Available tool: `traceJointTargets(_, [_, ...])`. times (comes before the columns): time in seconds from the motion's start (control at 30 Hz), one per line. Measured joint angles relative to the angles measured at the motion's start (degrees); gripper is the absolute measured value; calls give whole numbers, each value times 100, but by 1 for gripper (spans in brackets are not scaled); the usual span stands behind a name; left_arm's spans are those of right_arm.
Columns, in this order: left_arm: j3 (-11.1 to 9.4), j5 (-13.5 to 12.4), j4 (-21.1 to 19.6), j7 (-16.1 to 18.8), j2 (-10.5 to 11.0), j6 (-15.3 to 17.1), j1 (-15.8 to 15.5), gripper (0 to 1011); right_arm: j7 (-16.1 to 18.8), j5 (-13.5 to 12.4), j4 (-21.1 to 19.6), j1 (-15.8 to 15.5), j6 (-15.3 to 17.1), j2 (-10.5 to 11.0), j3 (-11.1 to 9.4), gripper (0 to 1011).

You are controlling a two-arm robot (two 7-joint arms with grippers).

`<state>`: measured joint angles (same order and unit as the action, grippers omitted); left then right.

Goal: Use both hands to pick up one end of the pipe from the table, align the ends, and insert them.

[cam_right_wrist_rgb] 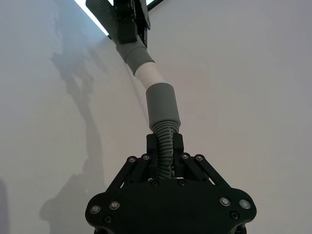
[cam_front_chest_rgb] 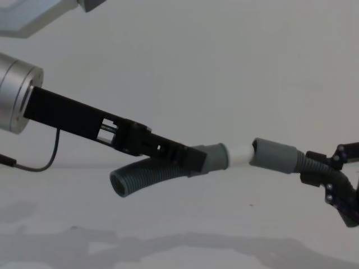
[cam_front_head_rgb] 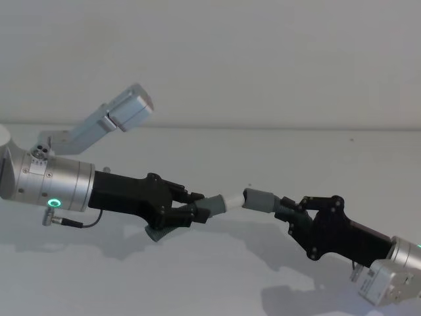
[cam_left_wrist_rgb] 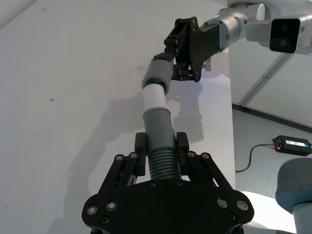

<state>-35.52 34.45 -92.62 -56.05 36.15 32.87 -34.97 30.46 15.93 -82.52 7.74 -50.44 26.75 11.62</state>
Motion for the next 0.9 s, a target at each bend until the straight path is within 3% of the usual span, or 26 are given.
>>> traceJointTargets(0.43, [-121,79,62,-63,-17,-1,-45,352,-78,14,-33,21,136,-7,48,155])
traceJointTargets(0.9, [-164,158,82,-10,-9,52,-77,351,-161,54,48,87,-127,38,107,155])
